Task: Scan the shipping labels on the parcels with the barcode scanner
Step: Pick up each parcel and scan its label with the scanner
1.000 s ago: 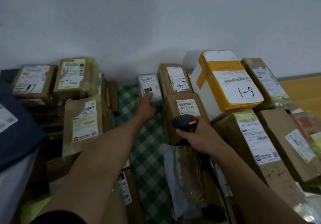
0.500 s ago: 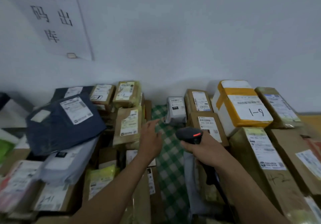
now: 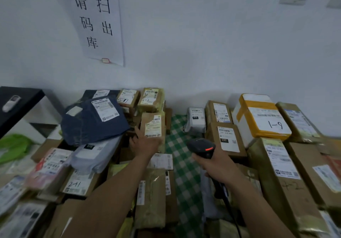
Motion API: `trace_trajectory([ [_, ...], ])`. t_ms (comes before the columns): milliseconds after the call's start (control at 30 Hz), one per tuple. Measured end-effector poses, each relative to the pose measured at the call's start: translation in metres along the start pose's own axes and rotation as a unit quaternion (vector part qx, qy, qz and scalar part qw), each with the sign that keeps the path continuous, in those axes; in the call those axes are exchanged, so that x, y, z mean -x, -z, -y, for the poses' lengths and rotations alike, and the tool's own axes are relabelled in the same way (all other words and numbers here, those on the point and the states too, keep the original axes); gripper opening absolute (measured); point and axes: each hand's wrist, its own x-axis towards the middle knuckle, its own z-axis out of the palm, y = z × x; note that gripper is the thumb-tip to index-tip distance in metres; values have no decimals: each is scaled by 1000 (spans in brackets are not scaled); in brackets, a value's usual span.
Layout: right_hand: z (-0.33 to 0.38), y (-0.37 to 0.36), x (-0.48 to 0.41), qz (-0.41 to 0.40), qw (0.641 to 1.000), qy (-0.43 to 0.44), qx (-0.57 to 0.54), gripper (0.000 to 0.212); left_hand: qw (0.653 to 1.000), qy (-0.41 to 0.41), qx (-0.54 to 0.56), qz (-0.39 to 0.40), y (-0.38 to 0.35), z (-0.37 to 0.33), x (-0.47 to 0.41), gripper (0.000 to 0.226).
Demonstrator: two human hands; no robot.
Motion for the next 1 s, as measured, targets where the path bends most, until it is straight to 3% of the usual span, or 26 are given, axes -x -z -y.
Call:
trace_trajectory([
  [100,-1,-2,0,6,1000,-5,-8,77,999,13,-7,35,-5,1,-1,126],
  [200,-4,0,-5,2,1000,-11,-12,64,1000,2,12,22,-15,5,-4,99],
  [333,-7,1,-8,0,1000,-13,-16,68,987,-5,157,18,-19,6,5,78],
  [433,-10,1,-11,1,1000,-11,-19,68,982,-29,187,7,-18,7,11,69],
  [633,-5,11,-1,9,998,14,-54,30,962,-34,271,20,0,-3,39,68],
  [733,-1,18,6,-6,997,44,-63,36,947,-54,314,39,6,-16,72,73],
  [867,3,23,19,-38,994,82,-66,49,932,-88,344,71,4,-26,121,62],
  [1000,3,31,38,-68,987,90,-112,52,920,-88,373,84,-6,-25,155,83],
])
